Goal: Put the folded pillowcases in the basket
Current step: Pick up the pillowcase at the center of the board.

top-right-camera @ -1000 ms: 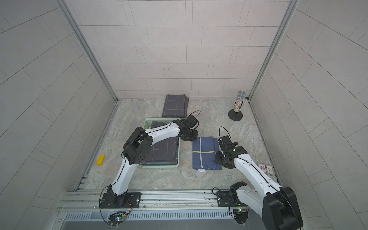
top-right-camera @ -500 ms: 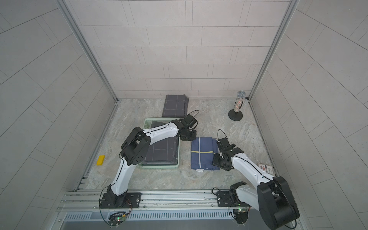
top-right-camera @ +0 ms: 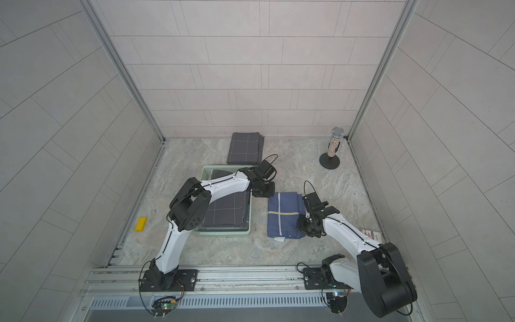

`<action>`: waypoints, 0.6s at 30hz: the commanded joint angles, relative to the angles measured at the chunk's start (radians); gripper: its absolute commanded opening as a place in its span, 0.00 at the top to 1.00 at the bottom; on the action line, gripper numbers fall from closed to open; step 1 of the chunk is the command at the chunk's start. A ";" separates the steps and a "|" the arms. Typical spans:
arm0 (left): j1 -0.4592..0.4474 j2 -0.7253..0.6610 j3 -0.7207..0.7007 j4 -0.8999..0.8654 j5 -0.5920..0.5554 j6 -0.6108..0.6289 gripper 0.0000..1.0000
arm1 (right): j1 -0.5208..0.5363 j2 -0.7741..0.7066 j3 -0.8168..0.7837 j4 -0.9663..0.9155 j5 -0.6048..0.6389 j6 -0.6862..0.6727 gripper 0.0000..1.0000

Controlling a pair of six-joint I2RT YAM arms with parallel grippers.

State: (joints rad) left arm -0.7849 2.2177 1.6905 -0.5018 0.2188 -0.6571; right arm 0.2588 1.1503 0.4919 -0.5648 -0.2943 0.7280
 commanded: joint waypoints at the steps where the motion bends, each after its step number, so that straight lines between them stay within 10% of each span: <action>1: 0.006 -0.036 -0.011 -0.006 0.004 -0.003 1.00 | 0.002 -0.028 0.011 -0.055 -0.003 -0.009 0.99; 18: 0.037 -0.392 0.011 -0.122 0.010 0.128 1.00 | 0.349 -0.226 0.454 -0.270 0.168 0.140 1.00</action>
State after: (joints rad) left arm -0.7731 1.8992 1.6962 -0.5564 0.2684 -0.5861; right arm 0.5369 0.9085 0.8879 -0.7998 -0.2062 0.8192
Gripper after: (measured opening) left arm 0.059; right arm 0.058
